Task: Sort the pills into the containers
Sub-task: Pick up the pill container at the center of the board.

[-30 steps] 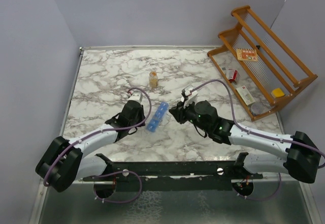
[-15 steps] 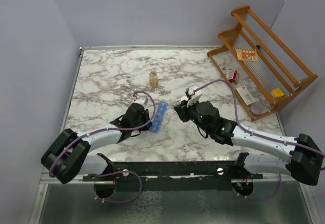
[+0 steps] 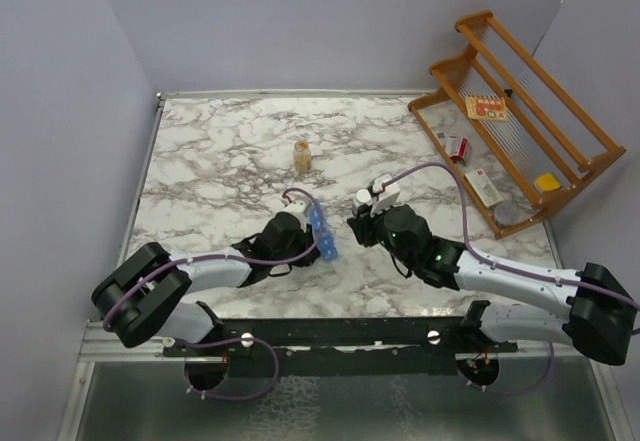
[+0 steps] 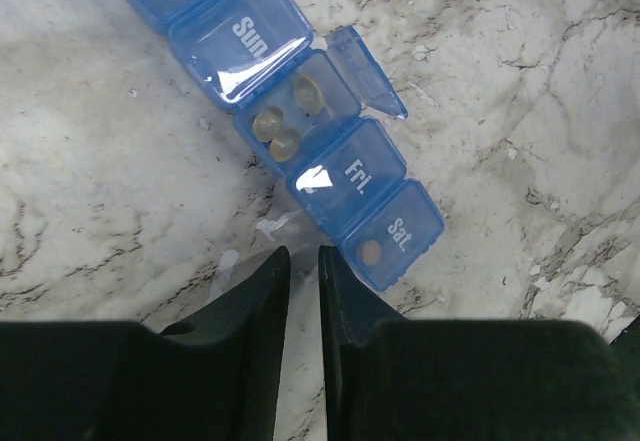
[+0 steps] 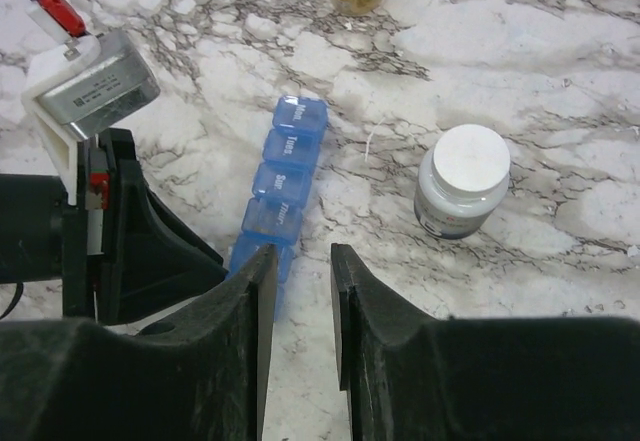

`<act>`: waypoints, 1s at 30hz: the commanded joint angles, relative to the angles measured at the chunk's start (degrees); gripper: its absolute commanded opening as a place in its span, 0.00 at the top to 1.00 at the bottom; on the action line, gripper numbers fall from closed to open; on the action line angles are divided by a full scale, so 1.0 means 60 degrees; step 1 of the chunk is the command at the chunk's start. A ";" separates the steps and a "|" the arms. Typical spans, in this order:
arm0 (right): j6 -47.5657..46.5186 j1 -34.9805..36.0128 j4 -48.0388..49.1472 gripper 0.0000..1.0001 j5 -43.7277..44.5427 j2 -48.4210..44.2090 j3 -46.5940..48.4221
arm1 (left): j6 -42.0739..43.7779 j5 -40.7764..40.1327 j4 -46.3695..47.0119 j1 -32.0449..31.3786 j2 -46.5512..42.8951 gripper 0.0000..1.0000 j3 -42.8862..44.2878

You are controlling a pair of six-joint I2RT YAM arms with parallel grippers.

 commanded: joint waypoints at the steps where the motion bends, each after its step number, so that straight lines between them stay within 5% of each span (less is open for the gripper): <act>1: 0.0354 0.0053 -0.0258 0.69 0.0466 -0.0159 -0.0249 | -0.0365 0.0228 0.0932 -0.0259 0.0327 0.79 -0.0020; 8: 0.0206 0.0051 -0.0394 0.58 -0.0105 -0.0082 -0.0653 | -0.0422 0.0067 0.1620 -0.0422 0.0791 0.77 0.0163; 14: -0.0303 0.0054 0.0344 0.28 -0.1107 -0.0183 -0.1331 | -0.0335 -0.0558 0.0795 -0.0422 -0.0833 0.71 -0.0425; 23: -0.0797 0.0054 0.1557 0.27 -0.2044 0.0648 -0.1437 | 0.0172 -0.2631 -0.1934 -0.0401 -0.3964 0.66 -0.0403; 30: -0.1291 0.0055 0.1881 0.25 -0.2388 0.2263 -0.0621 | 0.0560 -0.3263 -0.2505 -0.0365 -0.4253 0.64 -0.0113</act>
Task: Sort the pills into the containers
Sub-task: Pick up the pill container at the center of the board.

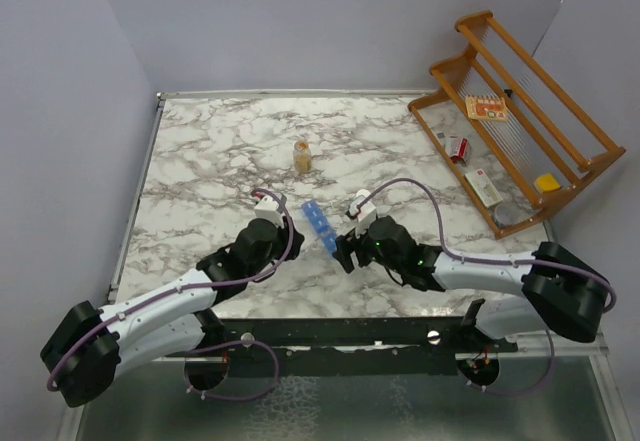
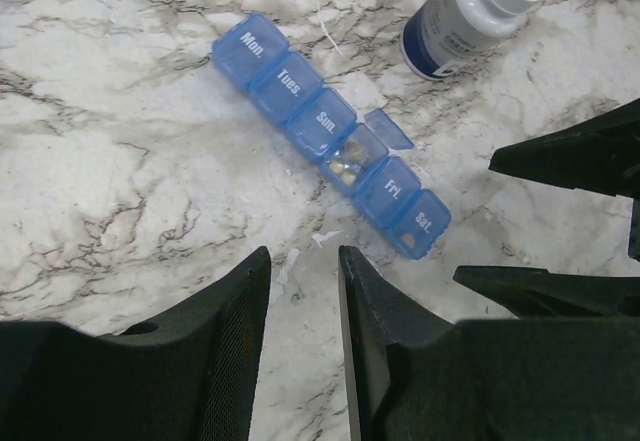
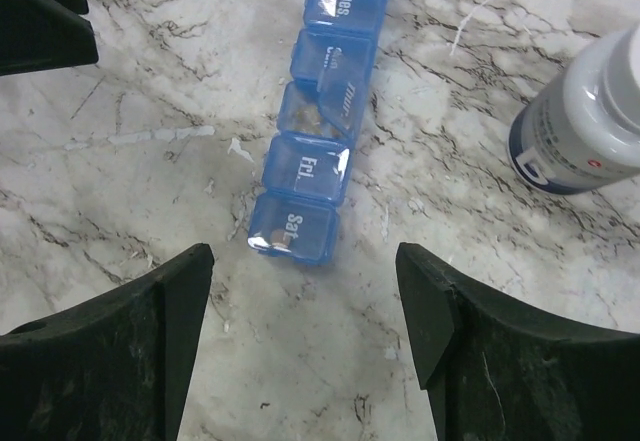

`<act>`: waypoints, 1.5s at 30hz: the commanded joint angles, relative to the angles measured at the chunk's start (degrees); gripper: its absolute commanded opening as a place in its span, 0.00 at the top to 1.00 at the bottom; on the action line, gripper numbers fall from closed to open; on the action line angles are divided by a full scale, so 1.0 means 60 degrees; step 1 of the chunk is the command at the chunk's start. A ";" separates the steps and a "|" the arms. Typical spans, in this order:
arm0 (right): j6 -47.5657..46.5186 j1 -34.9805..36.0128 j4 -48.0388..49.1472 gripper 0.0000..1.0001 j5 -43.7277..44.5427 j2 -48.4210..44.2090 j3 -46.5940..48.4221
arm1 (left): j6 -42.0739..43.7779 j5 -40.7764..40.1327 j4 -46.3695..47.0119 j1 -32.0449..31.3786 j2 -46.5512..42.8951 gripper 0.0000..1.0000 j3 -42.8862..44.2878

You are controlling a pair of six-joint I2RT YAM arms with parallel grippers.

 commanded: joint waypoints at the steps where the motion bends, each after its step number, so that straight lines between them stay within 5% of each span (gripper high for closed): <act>1: -0.0482 0.0044 0.0851 0.25 -0.0602 0.0917 0.0621 | 0.0424 -0.0955 -0.0753 0.0022 -0.0106 0.63 0.0340; 13: -0.0475 0.0051 0.1224 0.12 -0.0353 0.2222 0.1344 | 0.0791 -0.0795 -0.0705 0.0896 -0.0257 0.60 0.0256; 30: -0.0202 0.0050 0.1179 0.13 0.0249 0.3375 0.1453 | 0.0730 -0.0499 -0.0559 0.1164 -0.0215 0.60 0.0232; 38: -0.0228 0.0050 0.1081 0.28 0.0398 0.3789 0.1627 | 0.0770 -0.0520 -0.0580 0.1244 0.0029 0.60 0.0421; 45: -0.0345 0.0045 0.0718 0.62 0.0287 0.3791 0.1770 | 0.0785 -0.0541 -0.0623 0.1347 0.0118 0.60 0.0479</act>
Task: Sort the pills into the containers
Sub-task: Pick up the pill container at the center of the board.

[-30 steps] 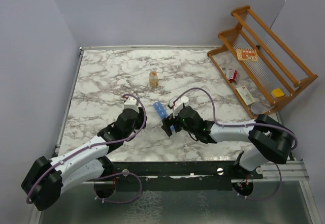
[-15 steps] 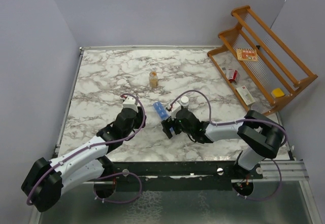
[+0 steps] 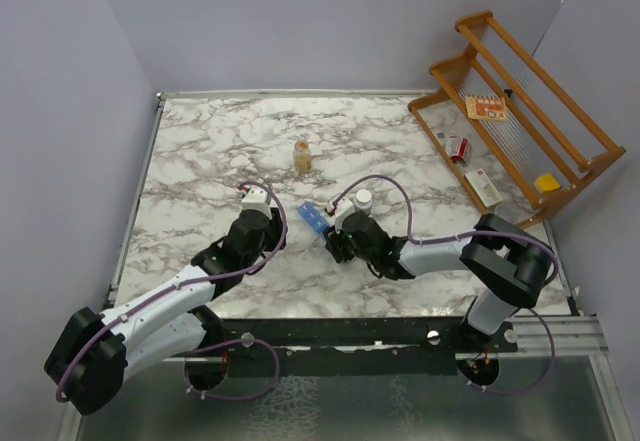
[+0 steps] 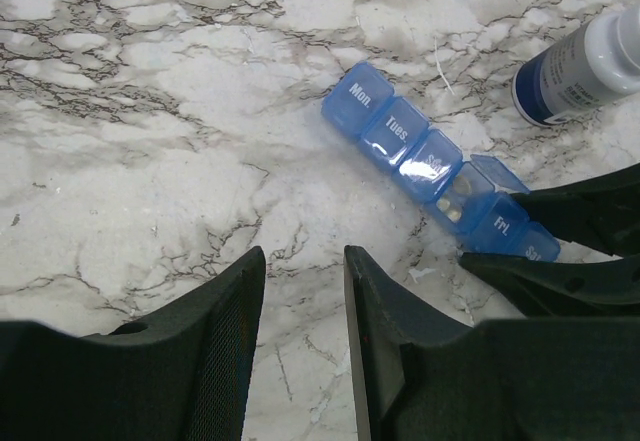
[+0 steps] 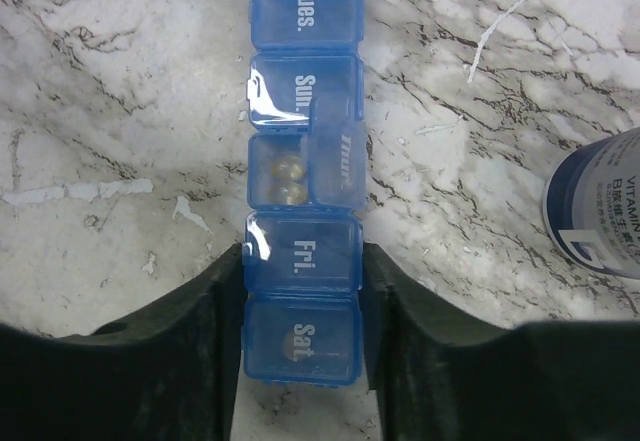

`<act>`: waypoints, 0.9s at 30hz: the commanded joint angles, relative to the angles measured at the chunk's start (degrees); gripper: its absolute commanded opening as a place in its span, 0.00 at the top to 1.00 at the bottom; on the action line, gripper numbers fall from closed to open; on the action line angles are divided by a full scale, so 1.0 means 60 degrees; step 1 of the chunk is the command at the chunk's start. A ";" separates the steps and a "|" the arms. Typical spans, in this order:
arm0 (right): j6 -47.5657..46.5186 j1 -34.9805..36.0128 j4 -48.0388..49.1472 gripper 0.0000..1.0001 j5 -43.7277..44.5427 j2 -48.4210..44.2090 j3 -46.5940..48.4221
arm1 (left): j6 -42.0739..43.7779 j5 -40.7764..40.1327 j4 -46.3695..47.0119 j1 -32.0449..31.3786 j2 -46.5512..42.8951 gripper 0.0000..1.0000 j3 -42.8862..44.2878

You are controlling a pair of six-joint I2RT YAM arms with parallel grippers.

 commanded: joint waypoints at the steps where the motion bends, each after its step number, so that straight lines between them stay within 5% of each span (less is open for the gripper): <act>1: -0.0021 0.0052 -0.0359 0.68 0.0000 0.0167 0.0218 | 0.0099 0.0118 0.0046 0.0095 0.0081 0.60 0.0281; 4: -0.0048 0.0047 -0.0686 0.81 0.0059 0.0012 0.0300 | 0.0097 0.0103 0.0057 0.0131 0.0125 0.60 0.0283; 14: -0.0246 0.0049 -0.1804 0.99 0.0156 -0.1640 0.0370 | 0.0112 0.0498 0.0668 0.0637 0.0034 0.53 0.0108; 27: -0.0593 0.0054 -0.3302 0.99 0.0220 -0.4295 0.0252 | -0.0461 0.3738 0.4657 0.1536 -0.0566 0.35 -0.1198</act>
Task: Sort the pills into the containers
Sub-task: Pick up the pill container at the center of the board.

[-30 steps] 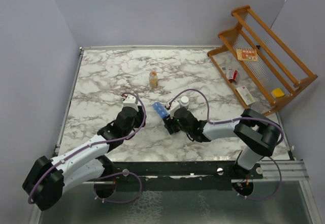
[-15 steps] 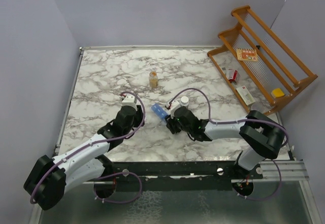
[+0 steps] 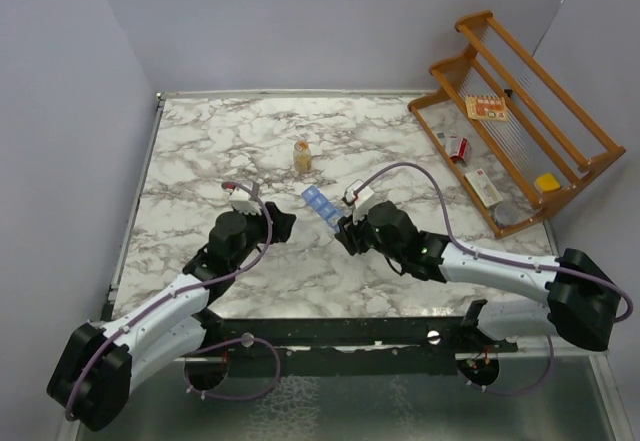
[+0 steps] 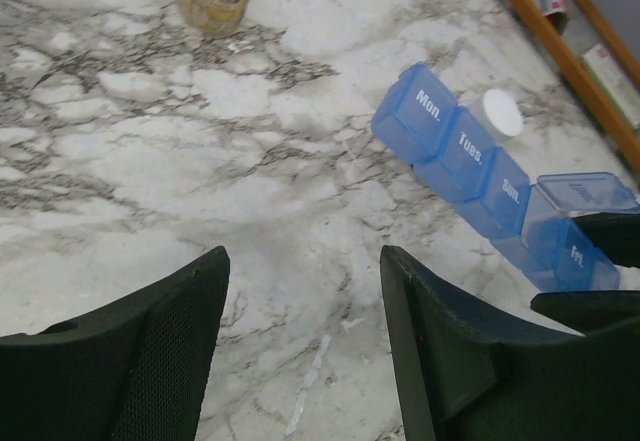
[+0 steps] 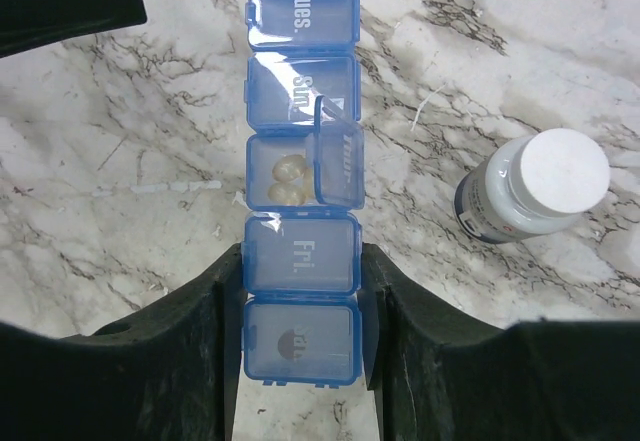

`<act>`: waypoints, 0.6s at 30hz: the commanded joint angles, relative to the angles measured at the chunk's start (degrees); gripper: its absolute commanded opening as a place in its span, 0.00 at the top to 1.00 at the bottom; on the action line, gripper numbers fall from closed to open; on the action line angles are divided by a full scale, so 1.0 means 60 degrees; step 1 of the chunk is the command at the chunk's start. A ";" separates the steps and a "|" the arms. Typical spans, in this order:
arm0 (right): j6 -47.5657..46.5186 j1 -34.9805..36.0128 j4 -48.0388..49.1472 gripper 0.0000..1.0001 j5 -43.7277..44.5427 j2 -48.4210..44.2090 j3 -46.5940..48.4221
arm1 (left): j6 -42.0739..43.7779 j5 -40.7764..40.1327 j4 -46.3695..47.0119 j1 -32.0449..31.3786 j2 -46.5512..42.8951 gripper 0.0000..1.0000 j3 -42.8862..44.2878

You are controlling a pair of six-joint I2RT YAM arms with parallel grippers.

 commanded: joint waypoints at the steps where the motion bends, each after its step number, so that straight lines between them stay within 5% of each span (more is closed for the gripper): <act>1: -0.0188 0.0040 -0.0683 0.99 0.0247 -0.0772 0.0091 | -0.0648 0.2146 0.2584 0.0391 0.0153 0.35 -0.0325; 8: -0.0180 0.0048 -0.0887 0.99 0.0245 -0.1045 0.0162 | -0.2570 0.4391 0.7035 0.0974 0.1769 0.34 -0.1131; 18: -0.0243 0.0148 -0.0733 0.99 -0.0041 -0.1259 0.0179 | -0.4371 0.4935 1.0921 0.1362 0.4398 0.30 -0.1452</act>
